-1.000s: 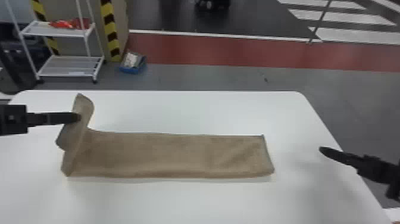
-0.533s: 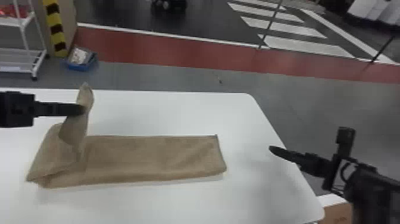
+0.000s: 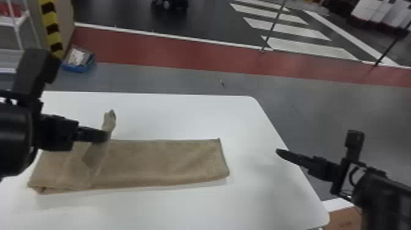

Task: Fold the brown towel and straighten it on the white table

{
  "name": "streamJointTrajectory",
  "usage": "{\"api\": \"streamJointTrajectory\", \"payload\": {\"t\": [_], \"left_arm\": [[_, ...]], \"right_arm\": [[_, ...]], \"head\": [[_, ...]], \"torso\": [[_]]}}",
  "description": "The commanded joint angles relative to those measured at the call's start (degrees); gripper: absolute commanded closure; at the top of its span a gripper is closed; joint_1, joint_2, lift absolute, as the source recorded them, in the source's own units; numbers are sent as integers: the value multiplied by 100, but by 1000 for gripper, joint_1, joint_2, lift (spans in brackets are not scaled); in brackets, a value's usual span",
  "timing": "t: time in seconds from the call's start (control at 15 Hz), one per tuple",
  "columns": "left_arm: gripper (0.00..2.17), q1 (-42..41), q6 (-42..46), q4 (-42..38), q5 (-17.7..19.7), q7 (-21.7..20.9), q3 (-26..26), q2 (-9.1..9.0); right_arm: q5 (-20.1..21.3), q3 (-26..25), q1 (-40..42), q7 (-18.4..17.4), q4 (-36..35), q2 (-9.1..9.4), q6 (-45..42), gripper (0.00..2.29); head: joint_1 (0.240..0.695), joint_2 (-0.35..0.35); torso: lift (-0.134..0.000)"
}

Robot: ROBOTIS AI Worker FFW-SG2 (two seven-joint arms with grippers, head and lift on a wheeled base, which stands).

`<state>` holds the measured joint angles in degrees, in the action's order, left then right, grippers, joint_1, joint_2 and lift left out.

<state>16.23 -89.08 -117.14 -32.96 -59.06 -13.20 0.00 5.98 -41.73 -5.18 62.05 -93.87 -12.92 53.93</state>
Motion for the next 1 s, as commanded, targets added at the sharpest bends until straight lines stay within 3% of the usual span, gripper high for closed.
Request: {"api": "streamJointTrajectory", "payload": {"t": [0.0,0.6,0.67,0.8,0.87,0.93], "left_arm": [[2142,-5,-95,130,202,299,-227,-15],[2142,188,-95,420,923,1670,-561,-15],[1878,144,-95,446,1002,1732,-587,-15],[137,-76,-95,429,1275,1978,-658,-15],[-1,-111,-95,420,1406,2127,-702,-15],[-1,-146,-95,394,1538,2241,-719,-15]], "right_arm": [[0,33,0,0,0,0,0,53],[53,165,-26,-9,18,26,-18,53],[53,165,-35,-9,35,26,-18,53],[70,183,-79,-9,53,26,-18,53],[70,244,-79,-18,53,26,-18,53],[62,271,-88,-18,53,35,-18,53]], "head": [[695,-350],[695,-350],[695,-350],[695,-350],[695,-350],[695,-350]], "torso": [[-124],[-124],[-124],[-124],[-124],[-124]]}}
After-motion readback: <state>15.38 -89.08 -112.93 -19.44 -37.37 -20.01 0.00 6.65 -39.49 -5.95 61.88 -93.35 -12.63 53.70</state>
